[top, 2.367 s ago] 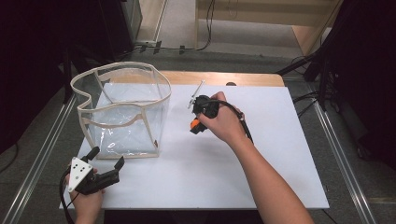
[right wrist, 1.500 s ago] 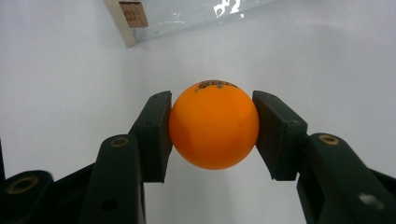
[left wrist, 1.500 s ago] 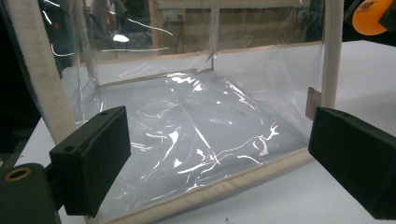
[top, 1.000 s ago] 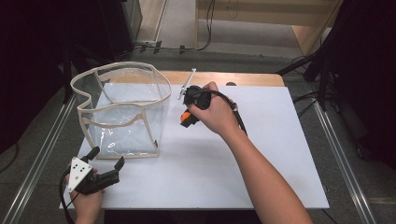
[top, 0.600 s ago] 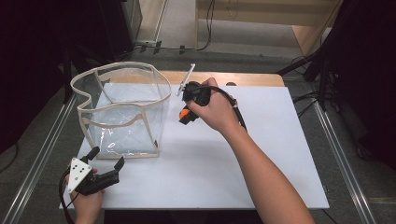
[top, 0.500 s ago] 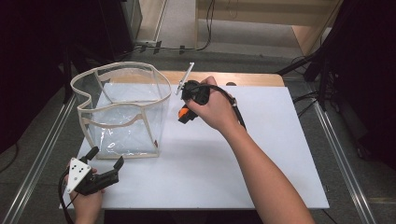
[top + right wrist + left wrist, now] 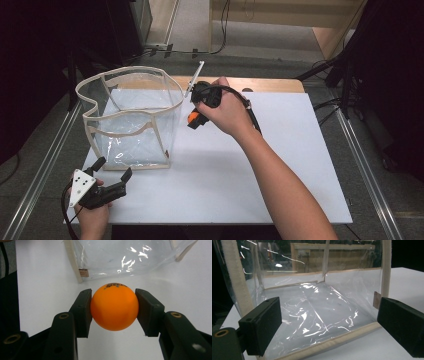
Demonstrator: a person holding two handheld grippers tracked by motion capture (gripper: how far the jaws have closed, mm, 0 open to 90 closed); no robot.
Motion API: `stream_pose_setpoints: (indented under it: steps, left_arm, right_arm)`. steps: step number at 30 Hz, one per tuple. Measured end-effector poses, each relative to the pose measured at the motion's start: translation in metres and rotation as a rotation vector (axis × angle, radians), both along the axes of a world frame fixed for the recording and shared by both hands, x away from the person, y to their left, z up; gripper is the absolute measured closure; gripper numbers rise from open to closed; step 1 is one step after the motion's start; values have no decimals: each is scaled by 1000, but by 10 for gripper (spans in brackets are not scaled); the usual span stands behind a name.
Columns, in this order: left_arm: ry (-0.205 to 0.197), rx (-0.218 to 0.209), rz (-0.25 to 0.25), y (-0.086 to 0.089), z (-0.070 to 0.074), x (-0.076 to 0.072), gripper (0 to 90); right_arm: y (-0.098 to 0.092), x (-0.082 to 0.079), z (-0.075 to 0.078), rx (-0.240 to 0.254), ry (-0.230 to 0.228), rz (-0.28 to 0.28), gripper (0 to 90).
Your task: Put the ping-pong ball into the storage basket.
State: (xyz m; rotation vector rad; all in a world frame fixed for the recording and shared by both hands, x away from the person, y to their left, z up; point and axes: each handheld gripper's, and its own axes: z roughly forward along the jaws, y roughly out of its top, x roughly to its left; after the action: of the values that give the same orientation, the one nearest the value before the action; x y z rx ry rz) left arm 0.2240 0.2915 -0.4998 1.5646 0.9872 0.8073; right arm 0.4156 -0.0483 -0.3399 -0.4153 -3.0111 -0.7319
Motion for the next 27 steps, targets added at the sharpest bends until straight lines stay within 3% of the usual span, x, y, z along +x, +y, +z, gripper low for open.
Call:
stream_pose_setpoints:
  steps: [12,27]
  left_arm:
    - [-2,14,-3,-2,0,0,61]
    - [-2,13,-6,-1,0,0,61]
  right_arm:
    - [4,2,15,-11,-15,10,480]
    - [7,3,26,4,5,33,480]
